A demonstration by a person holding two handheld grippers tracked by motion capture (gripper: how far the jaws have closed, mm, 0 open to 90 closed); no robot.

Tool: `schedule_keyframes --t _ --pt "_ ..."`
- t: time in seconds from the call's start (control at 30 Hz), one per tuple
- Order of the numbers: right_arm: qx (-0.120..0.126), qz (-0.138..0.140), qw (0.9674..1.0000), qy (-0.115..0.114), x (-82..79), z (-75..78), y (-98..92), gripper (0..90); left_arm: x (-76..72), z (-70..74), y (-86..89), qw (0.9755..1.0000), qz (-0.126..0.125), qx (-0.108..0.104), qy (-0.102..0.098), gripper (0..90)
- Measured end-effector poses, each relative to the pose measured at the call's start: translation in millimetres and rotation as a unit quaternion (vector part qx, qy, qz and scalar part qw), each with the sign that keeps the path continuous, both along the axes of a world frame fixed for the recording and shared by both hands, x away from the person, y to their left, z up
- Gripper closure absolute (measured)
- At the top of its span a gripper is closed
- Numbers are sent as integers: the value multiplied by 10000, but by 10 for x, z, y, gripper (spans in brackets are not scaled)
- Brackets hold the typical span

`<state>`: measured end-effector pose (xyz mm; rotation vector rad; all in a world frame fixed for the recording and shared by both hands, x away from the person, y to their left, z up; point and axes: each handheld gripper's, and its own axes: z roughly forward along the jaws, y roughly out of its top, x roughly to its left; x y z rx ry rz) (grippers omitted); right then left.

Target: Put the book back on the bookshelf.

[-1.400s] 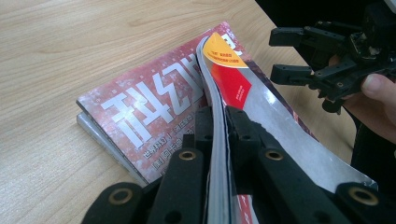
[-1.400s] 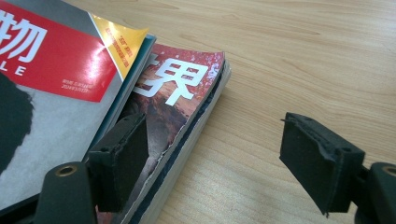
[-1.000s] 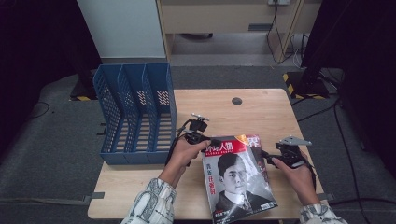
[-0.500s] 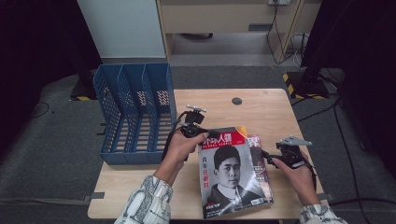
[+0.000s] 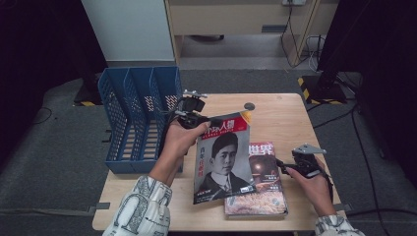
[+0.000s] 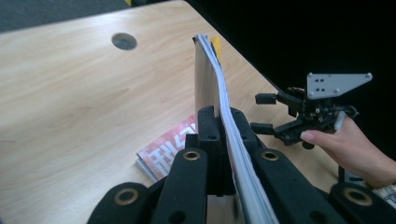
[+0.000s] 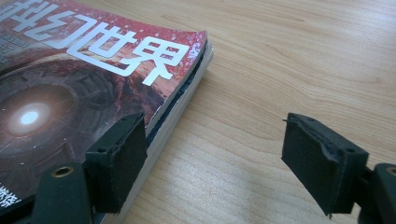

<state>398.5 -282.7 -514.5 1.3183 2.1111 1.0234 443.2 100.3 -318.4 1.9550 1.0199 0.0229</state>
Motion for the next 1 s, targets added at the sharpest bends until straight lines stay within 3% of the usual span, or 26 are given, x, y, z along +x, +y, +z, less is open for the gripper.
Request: schedule_keyframes --t 0.23,0.37,0.6,1.0 --pt "-155 -106 9998 -21 6 -9 -52 219 -17 215 193 9997 186 -25 -158 863" --pt "-292 -202 9993 84 10 -28 -86 217 -49 326 285 9993 286 -30 -248 863" --pt "-486 -213 9982 276 23 -101 -69 211 -69 432 450 9987 420 -76 -282 863" --pt "-630 -175 9971 380 31 -158 -49 202 -143 597 680 9967 659 -68 -472 863"
